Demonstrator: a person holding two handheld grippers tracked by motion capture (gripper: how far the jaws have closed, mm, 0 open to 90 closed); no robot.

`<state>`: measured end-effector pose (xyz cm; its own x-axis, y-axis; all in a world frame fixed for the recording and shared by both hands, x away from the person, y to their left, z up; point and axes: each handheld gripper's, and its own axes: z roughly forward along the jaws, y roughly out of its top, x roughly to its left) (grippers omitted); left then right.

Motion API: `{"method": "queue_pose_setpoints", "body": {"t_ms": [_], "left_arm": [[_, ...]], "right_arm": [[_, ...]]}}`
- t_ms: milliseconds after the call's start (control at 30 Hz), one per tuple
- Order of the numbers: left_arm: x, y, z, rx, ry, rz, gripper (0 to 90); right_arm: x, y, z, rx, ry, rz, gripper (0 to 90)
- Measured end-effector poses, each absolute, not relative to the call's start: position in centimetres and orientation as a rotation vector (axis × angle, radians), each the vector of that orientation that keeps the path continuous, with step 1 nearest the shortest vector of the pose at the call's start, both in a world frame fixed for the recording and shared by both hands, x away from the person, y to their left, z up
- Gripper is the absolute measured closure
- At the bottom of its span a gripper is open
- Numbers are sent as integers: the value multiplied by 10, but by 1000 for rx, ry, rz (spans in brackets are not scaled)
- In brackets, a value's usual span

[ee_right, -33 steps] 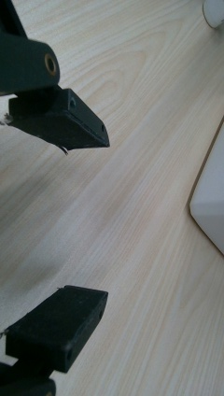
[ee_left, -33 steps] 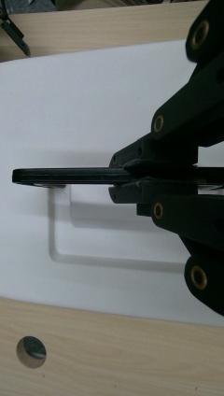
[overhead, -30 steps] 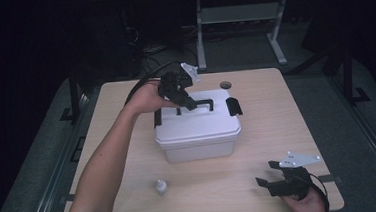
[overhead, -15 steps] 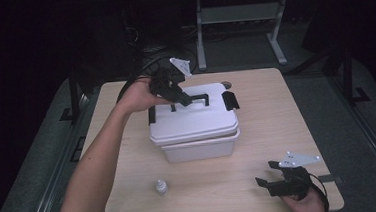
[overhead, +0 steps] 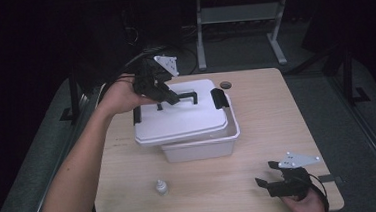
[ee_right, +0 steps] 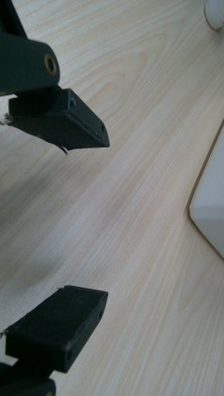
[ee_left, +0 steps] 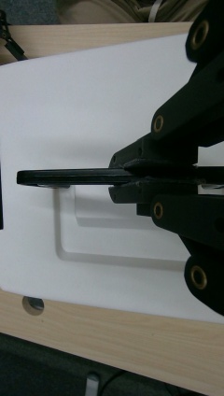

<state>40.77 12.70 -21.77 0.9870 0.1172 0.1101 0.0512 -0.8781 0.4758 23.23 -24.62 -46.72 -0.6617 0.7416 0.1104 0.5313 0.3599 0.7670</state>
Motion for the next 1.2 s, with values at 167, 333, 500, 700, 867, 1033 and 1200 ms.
{"method": "queue_pose_setpoints", "body": {"t_ms": [167, 333, 500, 700, 867, 1033, 1200], "left_arm": [[395, 146, -211, 2637, 149, 210, 844], [385, 162, -207, 2633, 176, 229, 843], [373, 183, -204, 2632, 221, 252, 844], [359, 210, -201, 2631, 275, 279, 844], [348, 231, -202, 2625, 321, 297, 844], [337, 251, -203, 2614, 358, 311, 844], [328, 266, -207, 2613, 386, 322, 843]], "right_arm": [[231, -245, -467, 1132, 2372, 1184, 211], [232, -244, -467, 1117, 2376, 1179, 211], [231, -243, -466, 1115, 2374, 1174, 211], [230, -242, -466, 1117, 2371, 1172, 212], [228, -243, -465, 1120, 2366, 1163, 211], [227, -243, -465, 1117, 2364, 1161, 211], [226, -242, -465, 1108, 2365, 1148, 211]]}}
